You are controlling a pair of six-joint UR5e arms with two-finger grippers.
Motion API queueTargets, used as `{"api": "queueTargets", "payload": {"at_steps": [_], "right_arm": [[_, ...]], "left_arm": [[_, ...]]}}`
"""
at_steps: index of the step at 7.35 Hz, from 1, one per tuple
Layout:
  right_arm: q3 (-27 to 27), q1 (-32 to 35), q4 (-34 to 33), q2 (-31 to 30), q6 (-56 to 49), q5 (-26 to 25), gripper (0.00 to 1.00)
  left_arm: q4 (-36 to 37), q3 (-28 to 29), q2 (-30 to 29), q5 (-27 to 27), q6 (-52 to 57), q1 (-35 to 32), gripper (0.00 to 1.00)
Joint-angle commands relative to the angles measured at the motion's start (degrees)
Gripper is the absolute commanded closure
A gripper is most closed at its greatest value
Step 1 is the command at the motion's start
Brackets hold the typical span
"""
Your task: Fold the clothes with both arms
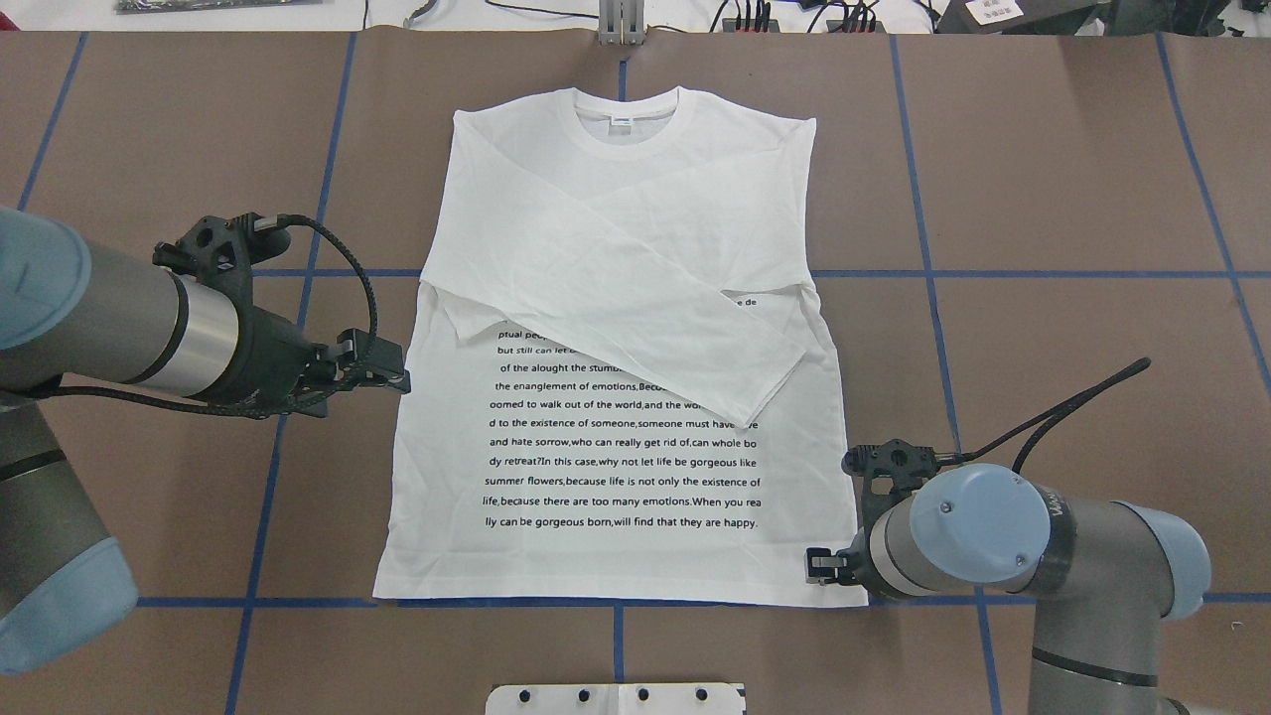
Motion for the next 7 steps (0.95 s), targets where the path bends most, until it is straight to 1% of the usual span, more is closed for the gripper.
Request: {"api": "queueTargets", "payload": {"at_steps": [1,3,5,6,7], "right_arm": [[0.02,0.06,0.0,-0.03,0.01,0.45,0.38],[-0.07,0.06,-0.09,-0.2,0.01,0.89,0.39],[0.1,0.06,-0.09,-0.47,0.01,1.33,0.59],[0.02,0.06,-0.09,-0.47,0.01,1.42,0.62],[0.01,-0.02,-0.09,-0.38,0.01,1.42,0.69]], "left_arm": [[0.0,0.0,-0.02,0.0,0.0,0.1,0.06],[0.0,0.09,-0.11,0.0,0.09,0.1,0.05],[0.0,0.0,-0.11,0.0,0.09,0.01,0.05],[0.0,0.0,-0.02,0.0,0.09,-0.16,0.05],[0.0,0.09,-0.11,0.0,0.09,-0.16,0.05]]}}
